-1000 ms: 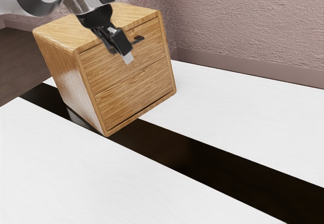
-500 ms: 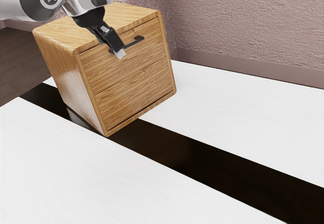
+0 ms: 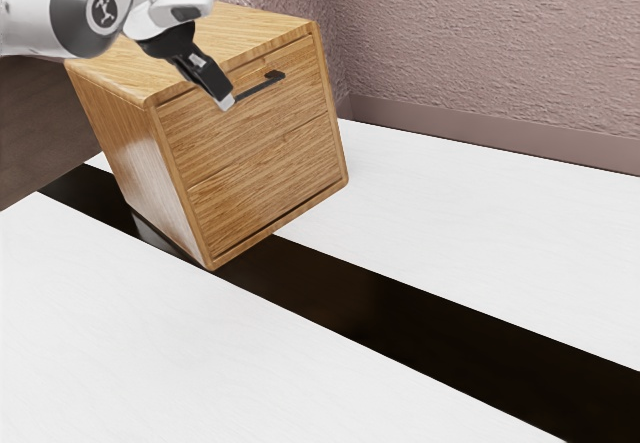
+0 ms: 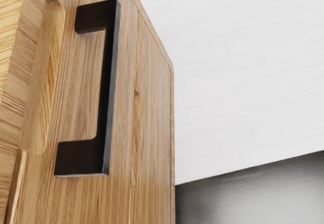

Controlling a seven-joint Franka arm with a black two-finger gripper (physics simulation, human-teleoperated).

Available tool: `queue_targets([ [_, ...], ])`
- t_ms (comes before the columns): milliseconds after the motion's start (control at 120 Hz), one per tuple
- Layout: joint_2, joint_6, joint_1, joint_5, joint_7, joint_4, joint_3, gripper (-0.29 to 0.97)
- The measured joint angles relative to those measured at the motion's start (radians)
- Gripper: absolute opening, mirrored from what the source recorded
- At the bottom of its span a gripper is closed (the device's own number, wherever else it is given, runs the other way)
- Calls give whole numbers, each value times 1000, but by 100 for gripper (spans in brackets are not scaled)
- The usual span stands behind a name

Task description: Pull the drawer handle with one arm to open the drawer

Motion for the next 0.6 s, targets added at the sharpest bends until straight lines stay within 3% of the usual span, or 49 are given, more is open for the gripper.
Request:
queue_targets([
  [600,20,52,11,-8,16,-42,7,68],
])
